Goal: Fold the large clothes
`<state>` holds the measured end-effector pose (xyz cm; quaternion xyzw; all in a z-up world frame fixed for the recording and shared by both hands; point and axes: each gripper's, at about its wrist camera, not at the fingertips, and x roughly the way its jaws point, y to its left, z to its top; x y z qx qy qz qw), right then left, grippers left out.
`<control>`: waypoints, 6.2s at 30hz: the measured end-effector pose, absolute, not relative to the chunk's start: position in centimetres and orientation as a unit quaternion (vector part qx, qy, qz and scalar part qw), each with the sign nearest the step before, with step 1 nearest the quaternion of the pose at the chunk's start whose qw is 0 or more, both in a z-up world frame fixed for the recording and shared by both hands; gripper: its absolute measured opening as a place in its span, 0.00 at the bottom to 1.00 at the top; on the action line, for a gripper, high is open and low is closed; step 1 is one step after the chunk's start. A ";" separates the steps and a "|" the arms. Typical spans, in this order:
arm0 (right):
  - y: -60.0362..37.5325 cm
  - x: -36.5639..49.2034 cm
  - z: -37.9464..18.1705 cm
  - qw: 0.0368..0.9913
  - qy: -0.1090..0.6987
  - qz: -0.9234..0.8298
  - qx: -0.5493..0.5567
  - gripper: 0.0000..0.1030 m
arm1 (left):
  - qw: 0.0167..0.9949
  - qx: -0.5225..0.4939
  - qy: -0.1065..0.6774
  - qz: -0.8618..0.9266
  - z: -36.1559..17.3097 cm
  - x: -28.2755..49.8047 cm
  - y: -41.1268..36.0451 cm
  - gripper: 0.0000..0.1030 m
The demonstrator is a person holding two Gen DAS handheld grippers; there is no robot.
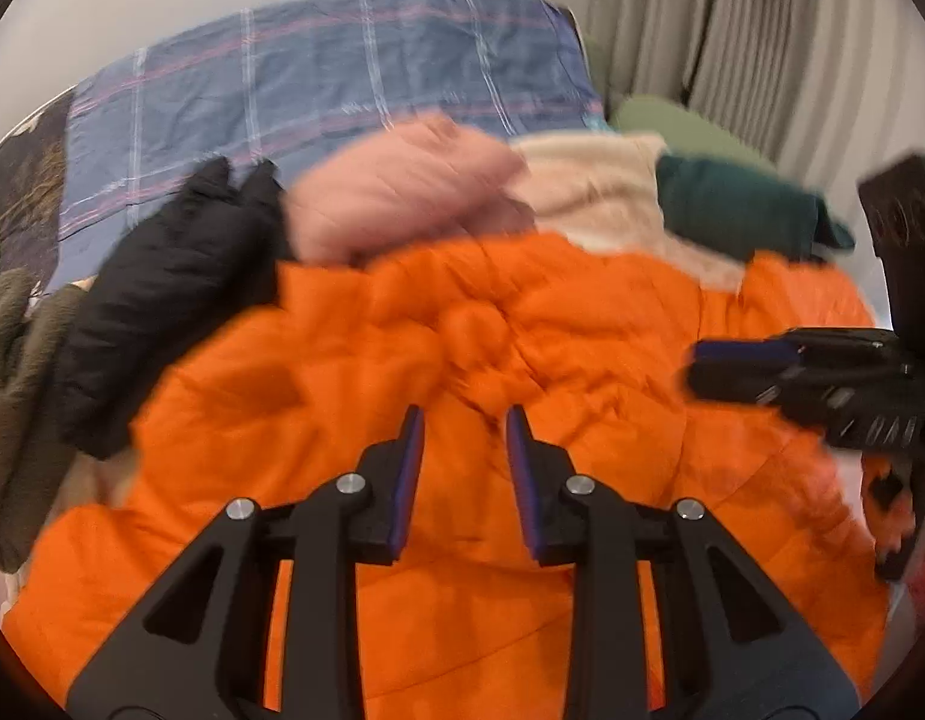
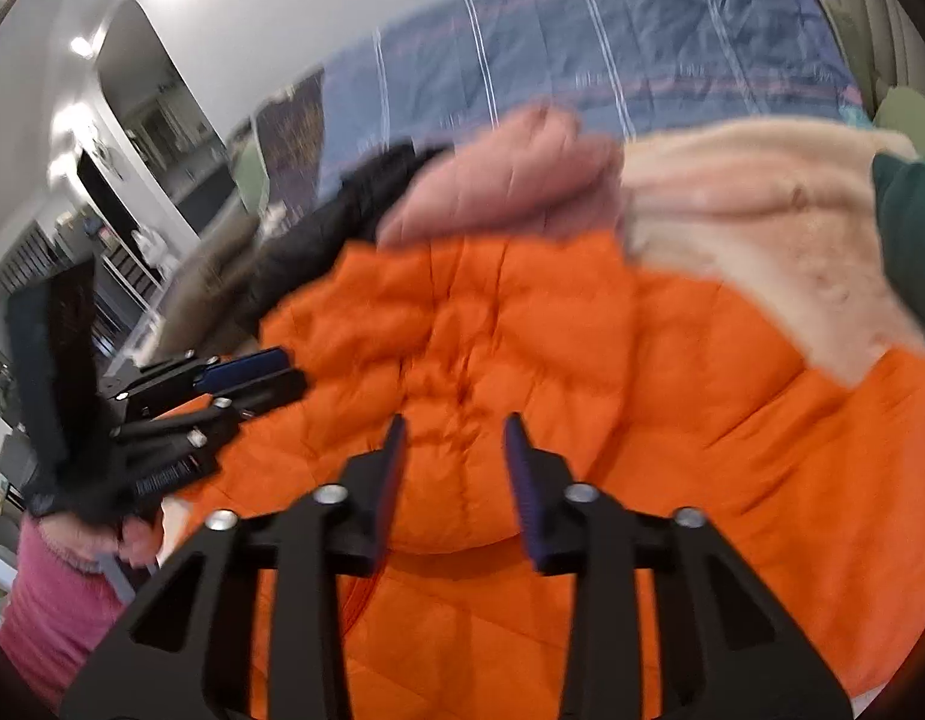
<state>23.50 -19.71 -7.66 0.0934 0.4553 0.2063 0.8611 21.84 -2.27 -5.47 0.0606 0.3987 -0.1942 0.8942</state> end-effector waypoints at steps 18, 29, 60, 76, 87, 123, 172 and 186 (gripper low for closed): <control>-18.1 21.4 -8.5 0.892 0.409 0.179 0.061 0.29 | 0.919 -0.015 0.375 -0.123 -6.4 16.2 7.3 0.44; -16.7 21.0 -13.7 0.887 0.423 0.174 0.060 0.40 | 0.883 -0.259 0.380 0.094 -10.0 4.0 31.6 0.57; -16.9 20.2 -13.8 0.886 0.411 0.201 0.076 0.55 | 0.935 -0.310 0.169 -0.022 2.7 9.2 26.9 0.06; -18.3 20.0 -13.7 0.881 0.407 0.216 0.107 0.57 | 0.910 -0.037 0.366 -0.191 -5.6 19.0 -0.7 0.50; -20.7 19.8 -11.6 0.869 0.408 0.230 0.158 0.67 | 0.906 -0.114 0.382 -0.141 -8.9 17.4 8.0 0.51; -25.7 18.5 -7.0 0.912 0.356 0.109 0.169 0.26 | 0.920 -0.142 0.358 -0.075 -7.1 15.0 14.3 0.42; -62.1 5.0 -13.6 0.801 0.214 -0.197 0.524 0.48 | 0.906 -0.002 0.393 -0.159 -12.3 18.5 -1.8 0.44; -42.9 14.4 -1.0 0.896 0.195 0.071 0.393 0.07 | 0.906 -0.009 0.392 -0.161 -12.3 18.4 -1.7 0.44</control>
